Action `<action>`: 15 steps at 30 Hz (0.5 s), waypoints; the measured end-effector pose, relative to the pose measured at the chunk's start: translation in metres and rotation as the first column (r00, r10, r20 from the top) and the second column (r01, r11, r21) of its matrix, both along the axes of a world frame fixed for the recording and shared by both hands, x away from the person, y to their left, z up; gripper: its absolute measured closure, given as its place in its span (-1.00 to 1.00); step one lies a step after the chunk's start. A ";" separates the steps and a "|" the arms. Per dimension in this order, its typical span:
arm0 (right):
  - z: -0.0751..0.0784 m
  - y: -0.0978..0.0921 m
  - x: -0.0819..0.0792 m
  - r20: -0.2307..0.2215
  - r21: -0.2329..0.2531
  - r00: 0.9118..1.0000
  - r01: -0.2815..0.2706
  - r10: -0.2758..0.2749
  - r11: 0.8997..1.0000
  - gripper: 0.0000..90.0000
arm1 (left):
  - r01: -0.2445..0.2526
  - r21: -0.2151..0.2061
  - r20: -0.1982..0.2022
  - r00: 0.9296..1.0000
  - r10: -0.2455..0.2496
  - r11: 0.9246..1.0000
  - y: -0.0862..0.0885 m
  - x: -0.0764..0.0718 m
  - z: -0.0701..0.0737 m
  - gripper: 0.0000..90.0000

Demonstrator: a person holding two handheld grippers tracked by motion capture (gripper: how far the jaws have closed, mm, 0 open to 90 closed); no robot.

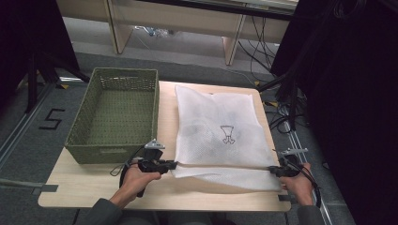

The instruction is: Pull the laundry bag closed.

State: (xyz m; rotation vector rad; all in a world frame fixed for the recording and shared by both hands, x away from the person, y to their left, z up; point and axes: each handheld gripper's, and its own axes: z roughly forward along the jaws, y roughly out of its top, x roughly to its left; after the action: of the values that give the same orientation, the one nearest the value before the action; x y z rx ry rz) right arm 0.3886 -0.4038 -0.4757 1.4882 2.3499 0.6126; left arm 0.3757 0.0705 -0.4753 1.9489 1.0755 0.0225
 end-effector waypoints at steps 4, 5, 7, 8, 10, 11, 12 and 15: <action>-0.001 0.002 0.003 0.010 0.018 1.000 -0.007 0.007 1.000 0.97 | -0.012 0.020 0.003 1.000 0.011 1.000 0.002 0.001 -0.001 0.88; -0.001 0.002 0.004 0.013 0.009 1.000 -0.014 0.014 1.000 0.96 | -0.014 0.021 0.001 1.000 0.014 1.000 0.002 0.000 -0.001 0.88; 0.000 0.003 0.002 0.010 0.023 1.000 -0.004 0.004 1.000 0.96 | -0.019 0.013 -0.005 1.000 0.019 1.000 0.002 0.000 -0.001 0.86; 0.000 0.003 0.002 0.010 0.023 1.000 -0.004 0.004 1.000 0.96 | -0.019 0.013 -0.005 1.000 0.019 1.000 0.002 0.000 -0.001 0.84; -0.001 0.002 0.002 0.007 0.015 1.000 -0.015 0.015 1.000 0.93 | -0.019 0.010 -0.019 1.000 0.020 1.000 0.003 -0.001 0.001 0.77; -0.001 0.001 0.002 0.000 0.006 1.000 -0.028 0.028 1.000 0.91 | -0.021 0.012 -0.018 1.000 0.021 1.000 0.003 -0.001 0.002 0.71; 0.000 0.003 0.001 0.007 0.005 1.000 -0.012 0.012 1.000 0.87 | -0.021 0.012 -0.018 1.000 0.021 1.000 0.003 -0.001 0.002 0.67; 0.004 0.006 -0.002 0.029 -0.003 1.000 -0.009 0.009 1.000 0.70 | -0.025 0.028 -0.003 1.000 0.025 0.999 0.005 -0.004 0.008 0.55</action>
State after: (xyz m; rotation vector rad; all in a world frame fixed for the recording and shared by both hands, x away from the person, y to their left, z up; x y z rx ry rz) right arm 0.3862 -0.3980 -0.4713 1.4584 2.3365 0.6278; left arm 0.3715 0.0760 -0.4673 1.9608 1.1068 0.0483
